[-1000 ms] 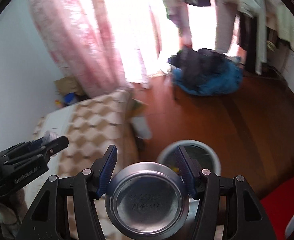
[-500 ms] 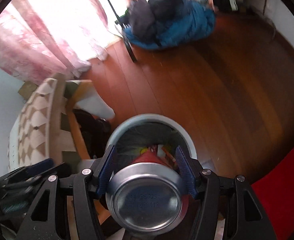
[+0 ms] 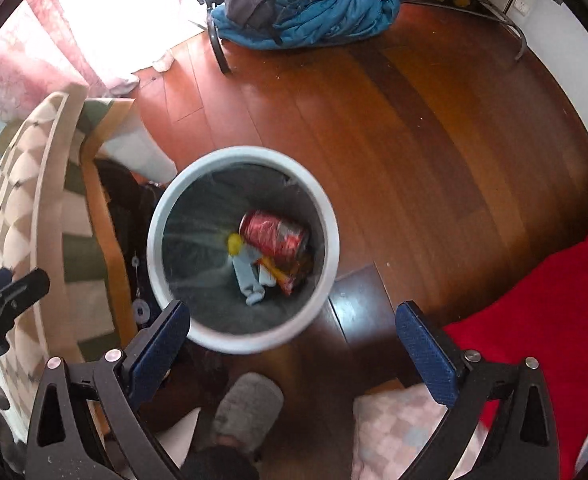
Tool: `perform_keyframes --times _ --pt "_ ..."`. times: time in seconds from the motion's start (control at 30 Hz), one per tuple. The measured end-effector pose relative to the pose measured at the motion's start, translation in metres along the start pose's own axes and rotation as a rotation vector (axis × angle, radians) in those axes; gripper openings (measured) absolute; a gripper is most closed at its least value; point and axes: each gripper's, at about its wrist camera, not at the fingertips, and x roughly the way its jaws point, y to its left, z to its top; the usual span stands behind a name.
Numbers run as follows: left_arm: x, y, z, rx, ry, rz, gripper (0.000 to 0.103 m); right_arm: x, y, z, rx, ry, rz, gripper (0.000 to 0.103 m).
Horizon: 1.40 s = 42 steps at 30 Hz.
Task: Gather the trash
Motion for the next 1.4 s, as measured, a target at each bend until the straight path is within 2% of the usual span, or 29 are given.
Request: perform_keyframes --times 0.13,0.43,0.83,1.1,1.4 --pt "-0.036 -0.002 -0.01 0.015 -0.043 -0.01 0.102 -0.033 0.005 -0.021 0.001 -0.021 0.01 0.103" --pt "-0.12 0.01 -0.045 0.025 -0.109 -0.046 0.102 -0.139 0.02 -0.06 -0.016 -0.107 0.059 0.103" --pt "-0.224 0.026 -0.075 0.033 -0.203 -0.167 0.102 -0.265 0.047 -0.111 -0.083 -0.206 0.171 0.103" --pt "-0.263 0.032 -0.096 0.036 -0.211 -0.256 0.102 -0.323 0.057 -0.135 -0.101 -0.241 0.248 0.103" --pt "-0.286 0.036 -0.108 0.038 -0.233 -0.283 0.102 -0.356 0.065 -0.155 -0.141 -0.244 0.284 0.103"
